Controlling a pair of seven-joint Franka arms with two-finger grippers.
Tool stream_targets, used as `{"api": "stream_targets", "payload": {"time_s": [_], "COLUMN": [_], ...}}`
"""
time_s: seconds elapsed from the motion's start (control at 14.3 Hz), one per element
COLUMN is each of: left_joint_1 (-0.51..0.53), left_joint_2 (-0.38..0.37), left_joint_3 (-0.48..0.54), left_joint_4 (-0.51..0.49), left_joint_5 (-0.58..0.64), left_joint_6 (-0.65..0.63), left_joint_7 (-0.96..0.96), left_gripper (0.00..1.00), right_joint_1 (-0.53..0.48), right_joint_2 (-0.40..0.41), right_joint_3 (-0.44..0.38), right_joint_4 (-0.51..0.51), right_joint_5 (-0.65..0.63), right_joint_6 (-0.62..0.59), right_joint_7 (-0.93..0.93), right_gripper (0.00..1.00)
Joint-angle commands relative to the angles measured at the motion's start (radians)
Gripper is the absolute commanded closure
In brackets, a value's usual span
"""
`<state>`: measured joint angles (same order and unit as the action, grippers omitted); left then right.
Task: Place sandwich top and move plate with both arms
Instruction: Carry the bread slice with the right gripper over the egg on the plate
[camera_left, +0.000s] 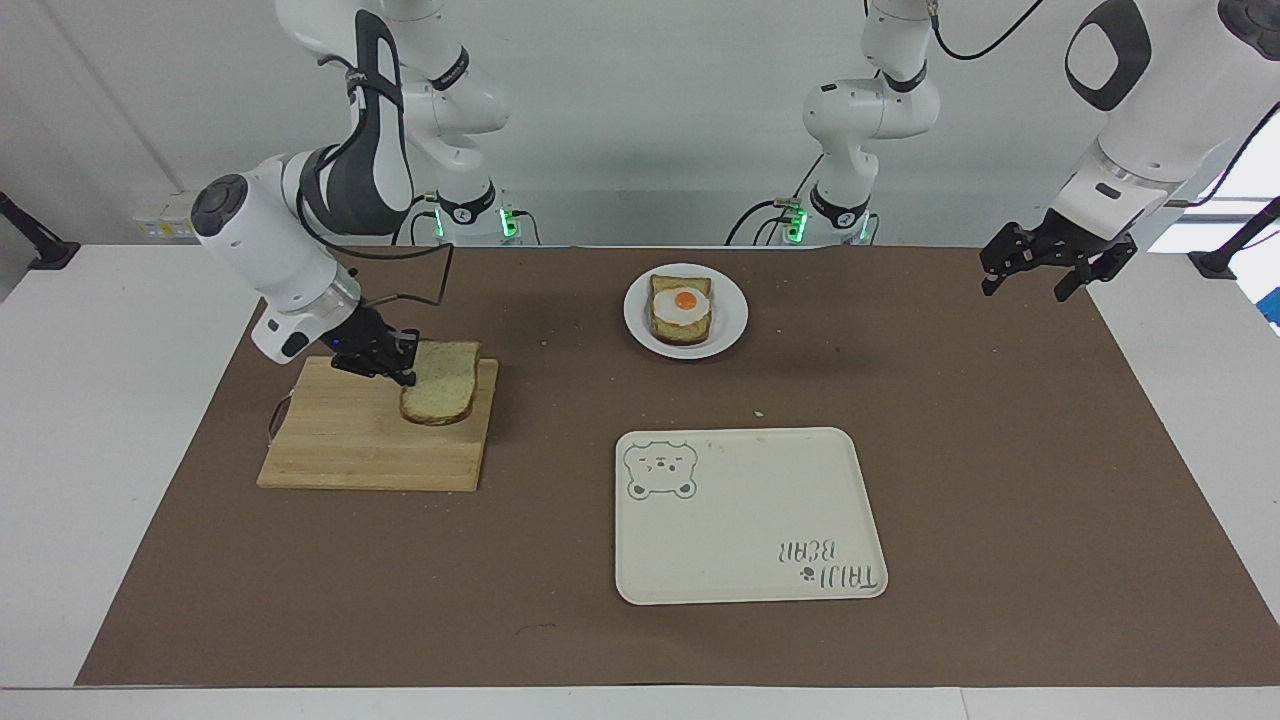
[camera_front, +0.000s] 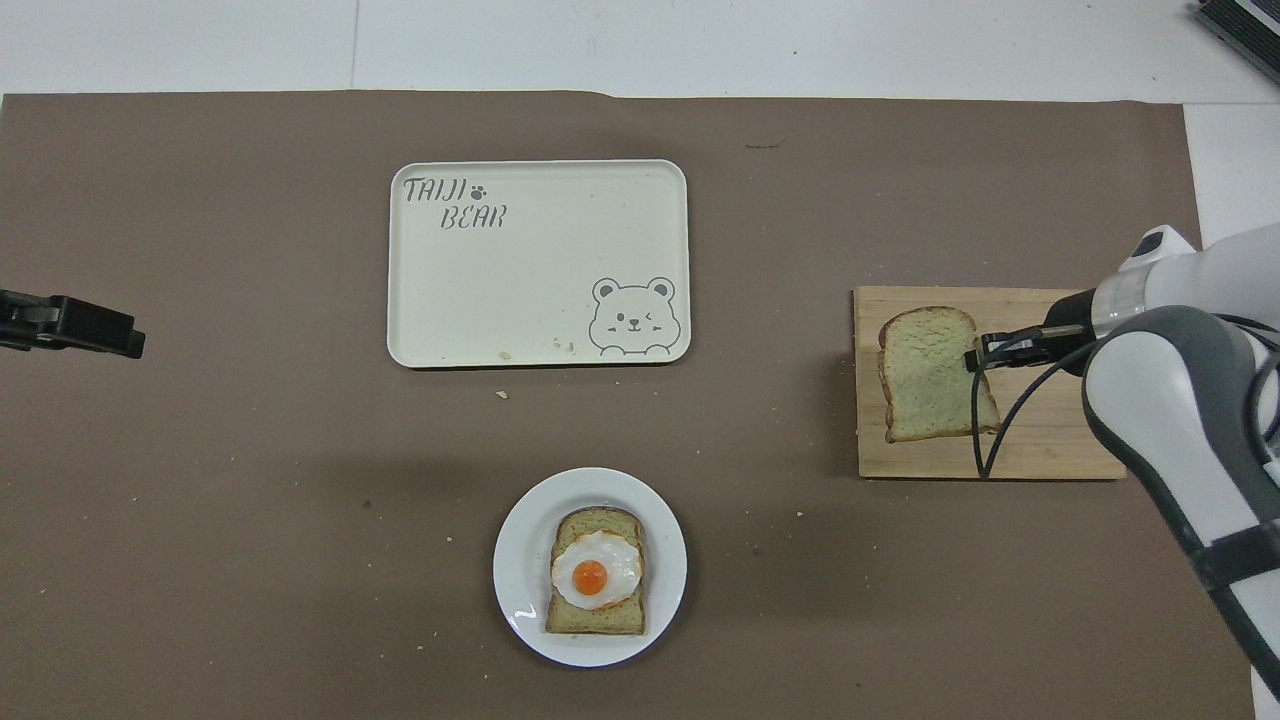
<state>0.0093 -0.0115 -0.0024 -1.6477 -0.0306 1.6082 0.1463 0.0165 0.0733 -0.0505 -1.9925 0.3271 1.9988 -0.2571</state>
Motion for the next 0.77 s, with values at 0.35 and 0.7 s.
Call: {"api": "stream_targets", "payload": {"time_s": [0.35, 0.7], "left_joint_1": [0.014, 0.014], "left_joint_2": [0.004, 0.004], "left_joint_3": [-0.008, -0.008], "left_joint_4": [0.014, 0.014], "left_joint_5": [0.006, 0.006], "left_joint_6": [-0.011, -0.011], "left_joint_7": [-0.007, -0.007], "left_gripper": [0.0, 0.0], "right_joint_1": [0.259, 0.469], "right_joint_2": [0.006, 0.042], "right_joint_3": [0.001, 0.001], "right_joint_4": [-0.006, -0.008], "right_joint_5": [0.116, 0.133], "right_joint_6": [0.006, 0.107], "right_joint_7": [0.24, 0.401], "right_gripper": [1.0, 1.0]}}
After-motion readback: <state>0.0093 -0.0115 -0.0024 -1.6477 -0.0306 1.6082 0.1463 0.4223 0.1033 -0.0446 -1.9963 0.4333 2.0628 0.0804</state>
